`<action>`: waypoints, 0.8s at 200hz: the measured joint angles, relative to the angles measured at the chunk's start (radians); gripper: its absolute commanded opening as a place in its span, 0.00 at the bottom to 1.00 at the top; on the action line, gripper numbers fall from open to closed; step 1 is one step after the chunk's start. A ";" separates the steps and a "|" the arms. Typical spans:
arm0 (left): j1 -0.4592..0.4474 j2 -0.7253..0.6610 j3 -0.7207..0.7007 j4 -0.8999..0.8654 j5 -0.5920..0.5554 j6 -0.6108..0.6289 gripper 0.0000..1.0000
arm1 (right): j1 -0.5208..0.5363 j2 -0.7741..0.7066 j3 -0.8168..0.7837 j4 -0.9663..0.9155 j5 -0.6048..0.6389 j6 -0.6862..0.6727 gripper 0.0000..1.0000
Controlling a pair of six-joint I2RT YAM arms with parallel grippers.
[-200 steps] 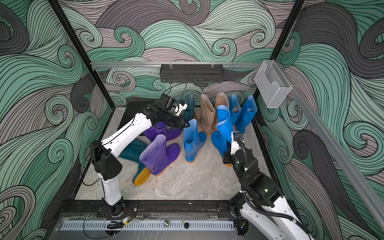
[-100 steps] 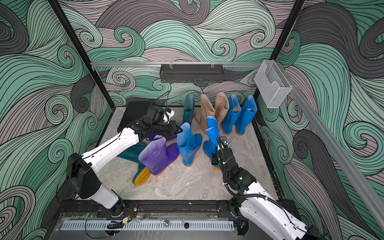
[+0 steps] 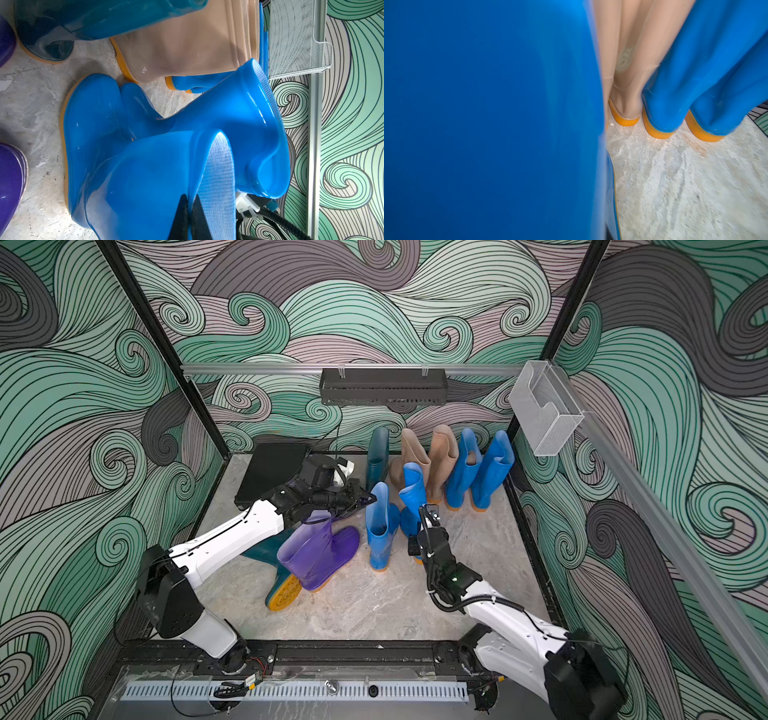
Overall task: Match and arrange rain boots in pairs
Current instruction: Pair a pair of rain boots at the center of the board.
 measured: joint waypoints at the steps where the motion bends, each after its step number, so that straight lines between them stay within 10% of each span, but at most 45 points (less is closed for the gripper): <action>1: 0.000 0.000 0.000 0.001 -0.001 -0.002 0.00 | 0.000 0.006 0.000 0.006 -0.002 0.001 0.00; 28: 0.000 0.013 0.001 0.027 -0.016 -0.030 0.01 | 0.001 0.088 0.000 0.111 -0.022 0.018 0.00; 56: 0.003 0.024 0.002 0.047 -0.019 -0.032 0.46 | 0.003 0.101 0.000 0.139 -0.055 0.061 0.41; 80: 0.008 0.018 0.003 0.041 -0.032 -0.004 0.58 | 0.005 0.049 -0.001 0.124 -0.073 0.092 0.69; 160: 0.013 -0.074 0.149 -0.137 -0.140 0.275 0.73 | 0.005 -0.173 0.060 -0.125 -0.075 0.161 0.83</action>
